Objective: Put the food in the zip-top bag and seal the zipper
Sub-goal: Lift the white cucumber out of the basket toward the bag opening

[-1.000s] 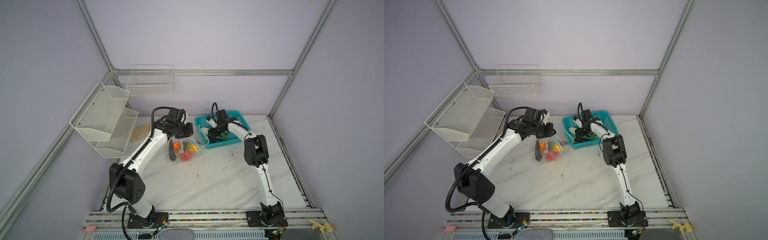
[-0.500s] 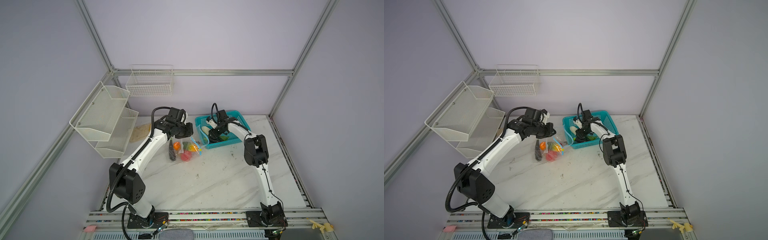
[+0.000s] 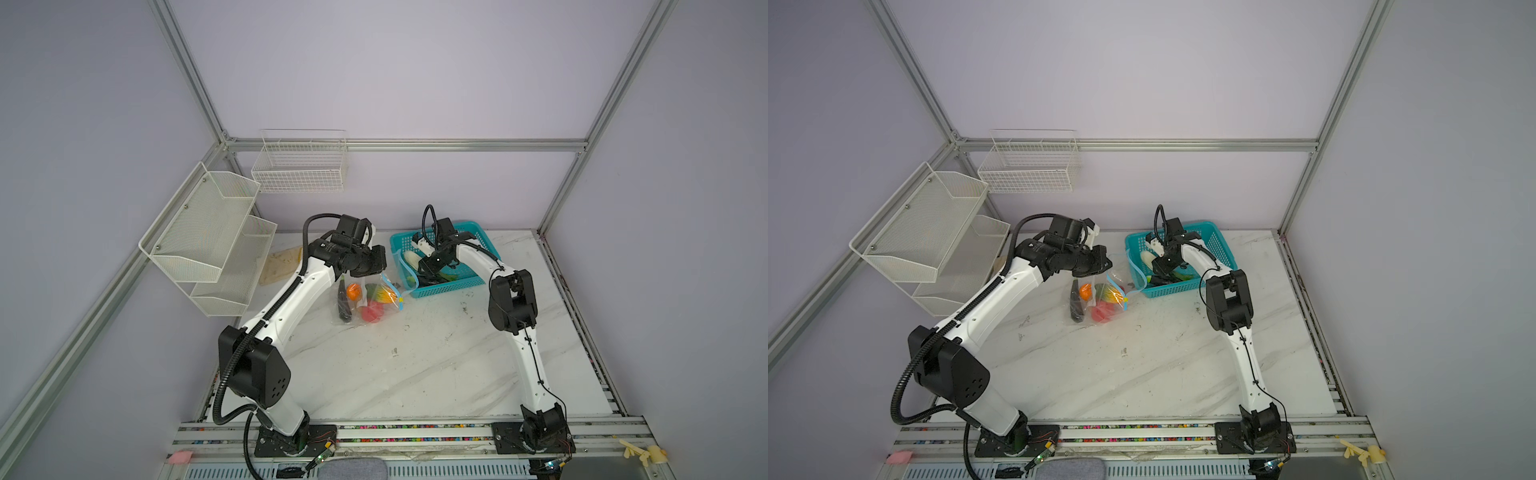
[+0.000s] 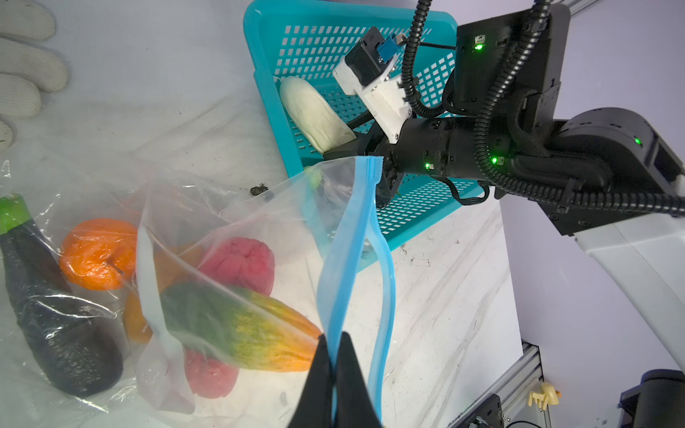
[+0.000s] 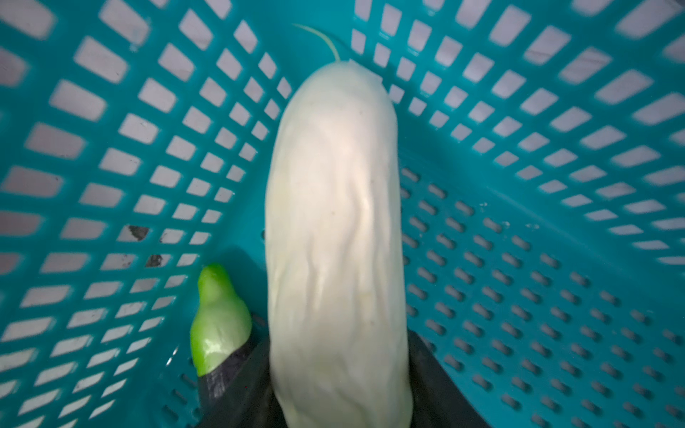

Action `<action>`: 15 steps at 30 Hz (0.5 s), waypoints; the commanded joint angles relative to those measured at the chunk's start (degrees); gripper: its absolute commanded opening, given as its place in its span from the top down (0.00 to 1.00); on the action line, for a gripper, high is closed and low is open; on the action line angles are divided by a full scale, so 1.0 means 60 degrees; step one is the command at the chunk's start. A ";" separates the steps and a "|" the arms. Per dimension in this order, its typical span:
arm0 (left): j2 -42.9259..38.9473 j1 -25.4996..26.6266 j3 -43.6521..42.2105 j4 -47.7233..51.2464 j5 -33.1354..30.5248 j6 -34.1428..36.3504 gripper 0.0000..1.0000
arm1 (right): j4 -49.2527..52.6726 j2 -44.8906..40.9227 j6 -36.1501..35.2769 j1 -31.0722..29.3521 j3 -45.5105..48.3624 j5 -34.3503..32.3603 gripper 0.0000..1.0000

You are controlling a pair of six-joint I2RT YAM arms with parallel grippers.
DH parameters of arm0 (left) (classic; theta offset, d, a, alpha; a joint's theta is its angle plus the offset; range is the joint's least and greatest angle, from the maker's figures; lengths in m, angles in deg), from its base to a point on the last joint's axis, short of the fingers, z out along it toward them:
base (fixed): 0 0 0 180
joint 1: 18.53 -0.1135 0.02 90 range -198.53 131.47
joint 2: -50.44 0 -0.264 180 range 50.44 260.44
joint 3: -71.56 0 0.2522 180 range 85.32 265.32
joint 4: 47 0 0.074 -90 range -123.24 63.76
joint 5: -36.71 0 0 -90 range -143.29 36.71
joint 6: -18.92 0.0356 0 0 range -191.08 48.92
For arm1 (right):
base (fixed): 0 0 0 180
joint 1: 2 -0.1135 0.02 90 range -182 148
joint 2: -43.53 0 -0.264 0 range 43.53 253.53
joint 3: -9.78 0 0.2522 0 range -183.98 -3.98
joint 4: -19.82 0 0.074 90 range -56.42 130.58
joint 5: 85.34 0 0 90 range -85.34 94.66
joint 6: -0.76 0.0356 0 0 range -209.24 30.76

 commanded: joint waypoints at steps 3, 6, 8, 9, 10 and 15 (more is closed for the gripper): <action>-0.0085 -0.0056 0.0059 -0.0312 0.0127 -0.0171 1.00 | 0.0491 -0.0784 -0.0436 0.0060 -0.0346 -0.0034 0.48; -0.0080 -0.0055 0.0061 -0.0309 0.0111 -0.0180 1.00 | 0.0540 -0.0917 -0.0473 0.0106 -0.0332 -0.0053 0.49; -0.0065 -0.0054 0.0056 -0.0307 0.0116 -0.0185 1.00 | 0.0614 -0.0980 -0.0535 0.0112 -0.0332 -0.0057 0.49; -0.0065 -0.0053 0.0058 -0.0313 0.0115 -0.0191 1.00 | 0.0656 -0.1022 -0.0559 0.0111 -0.0333 -0.0072 0.49; -0.0065 -0.0066 0.0062 -0.0313 0.0112 -0.0195 1.00 | 0.0709 -0.1067 -0.0590 0.0125 -0.0332 -0.0078 0.49; -0.0022 -0.0051 0.0115 -0.0306 0.0133 -0.0199 1.00 | 0.0973 -0.1396 -0.0780 0.0214 -0.0274 -0.0176 0.49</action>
